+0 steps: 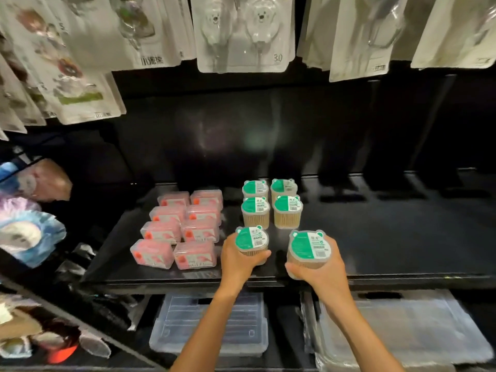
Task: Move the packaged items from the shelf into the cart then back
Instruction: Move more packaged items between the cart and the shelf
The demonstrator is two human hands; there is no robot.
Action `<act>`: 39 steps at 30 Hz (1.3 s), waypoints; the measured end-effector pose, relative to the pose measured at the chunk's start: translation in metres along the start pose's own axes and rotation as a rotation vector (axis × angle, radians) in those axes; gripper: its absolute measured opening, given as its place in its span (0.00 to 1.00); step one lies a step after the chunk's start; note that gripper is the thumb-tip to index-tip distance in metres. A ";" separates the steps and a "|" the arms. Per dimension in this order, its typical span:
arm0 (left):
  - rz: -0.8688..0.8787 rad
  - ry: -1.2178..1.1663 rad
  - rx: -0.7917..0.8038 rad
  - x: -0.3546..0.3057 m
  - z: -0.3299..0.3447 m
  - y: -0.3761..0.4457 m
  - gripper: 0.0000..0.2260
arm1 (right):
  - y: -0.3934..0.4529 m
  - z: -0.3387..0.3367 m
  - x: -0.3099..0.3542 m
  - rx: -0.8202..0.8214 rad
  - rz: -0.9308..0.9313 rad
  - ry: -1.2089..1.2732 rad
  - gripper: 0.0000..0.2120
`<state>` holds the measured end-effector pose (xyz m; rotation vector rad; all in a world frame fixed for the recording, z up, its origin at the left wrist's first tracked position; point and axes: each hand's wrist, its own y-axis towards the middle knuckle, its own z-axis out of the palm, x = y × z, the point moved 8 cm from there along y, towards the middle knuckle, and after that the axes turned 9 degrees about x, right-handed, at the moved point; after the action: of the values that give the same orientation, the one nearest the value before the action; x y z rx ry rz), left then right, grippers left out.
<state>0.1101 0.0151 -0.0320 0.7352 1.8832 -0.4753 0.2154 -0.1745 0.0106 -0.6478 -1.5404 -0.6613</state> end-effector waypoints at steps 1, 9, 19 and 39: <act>-0.004 -0.001 0.001 0.004 0.003 0.004 0.21 | 0.005 0.001 -0.002 -0.006 0.004 0.000 0.38; -0.082 -0.063 -0.064 0.022 0.011 0.017 0.30 | 0.027 0.000 -0.014 -0.059 0.013 -0.022 0.39; -0.040 -0.042 -0.076 0.021 0.012 0.025 0.31 | 0.029 -0.002 -0.027 -0.080 0.030 -0.028 0.40; 0.253 0.460 -0.013 0.031 -0.013 -0.051 0.20 | 0.025 0.007 -0.047 -0.028 0.077 -0.018 0.40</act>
<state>0.0574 -0.0060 -0.0556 1.1299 2.1692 -0.1366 0.2323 -0.1531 -0.0356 -0.7320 -1.5178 -0.6210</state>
